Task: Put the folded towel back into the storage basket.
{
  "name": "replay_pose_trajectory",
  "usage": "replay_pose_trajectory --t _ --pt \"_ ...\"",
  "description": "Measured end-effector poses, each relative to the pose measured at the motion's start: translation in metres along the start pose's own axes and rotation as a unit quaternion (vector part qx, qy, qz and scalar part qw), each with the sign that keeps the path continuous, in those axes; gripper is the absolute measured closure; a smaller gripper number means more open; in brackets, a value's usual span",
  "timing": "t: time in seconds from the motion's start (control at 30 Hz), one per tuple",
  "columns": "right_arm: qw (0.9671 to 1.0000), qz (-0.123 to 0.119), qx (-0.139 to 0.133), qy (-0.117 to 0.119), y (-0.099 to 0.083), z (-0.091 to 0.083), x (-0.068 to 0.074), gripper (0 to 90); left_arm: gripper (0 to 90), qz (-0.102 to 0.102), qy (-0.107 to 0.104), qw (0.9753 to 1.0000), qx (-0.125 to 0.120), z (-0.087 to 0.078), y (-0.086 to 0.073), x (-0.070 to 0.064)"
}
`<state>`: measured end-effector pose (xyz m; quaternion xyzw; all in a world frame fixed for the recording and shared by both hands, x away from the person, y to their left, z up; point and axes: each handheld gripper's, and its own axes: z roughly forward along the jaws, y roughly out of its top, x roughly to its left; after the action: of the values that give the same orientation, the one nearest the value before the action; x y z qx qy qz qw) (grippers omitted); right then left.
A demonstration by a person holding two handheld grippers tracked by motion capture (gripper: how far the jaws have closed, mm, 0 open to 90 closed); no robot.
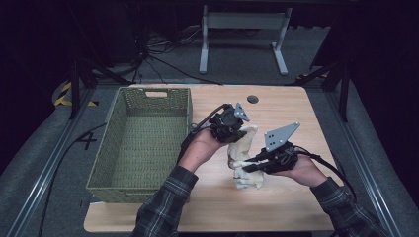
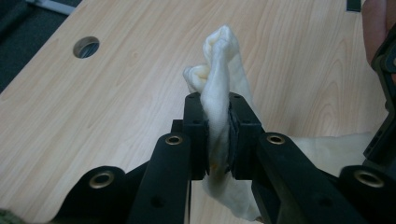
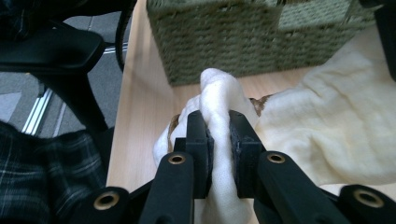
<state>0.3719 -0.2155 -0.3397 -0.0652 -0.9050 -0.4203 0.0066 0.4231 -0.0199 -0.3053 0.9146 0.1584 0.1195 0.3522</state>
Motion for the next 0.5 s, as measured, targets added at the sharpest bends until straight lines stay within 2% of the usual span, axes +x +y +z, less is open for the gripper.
replay_pose_trajectory --t 0.27,0.33,0.5 --pt "0.9999 0.0 -0.009 -0.006 0.033 0.009 -0.004 81.2 80.5 0.012 -0.003 0.9999 -0.011 -0.028 -0.011 0.017" --pt "0.9999 0.001 -0.01 -0.006 0.039 0.01 -0.004 81.2 80.5 0.012 -0.004 0.9998 -0.012 -0.031 -0.014 0.019" --pt "0.9999 -0.006 -0.009 -0.007 0.065 0.019 -0.006 81.2 80.4 0.004 -0.002 0.9997 -0.023 -0.049 -0.027 0.032"
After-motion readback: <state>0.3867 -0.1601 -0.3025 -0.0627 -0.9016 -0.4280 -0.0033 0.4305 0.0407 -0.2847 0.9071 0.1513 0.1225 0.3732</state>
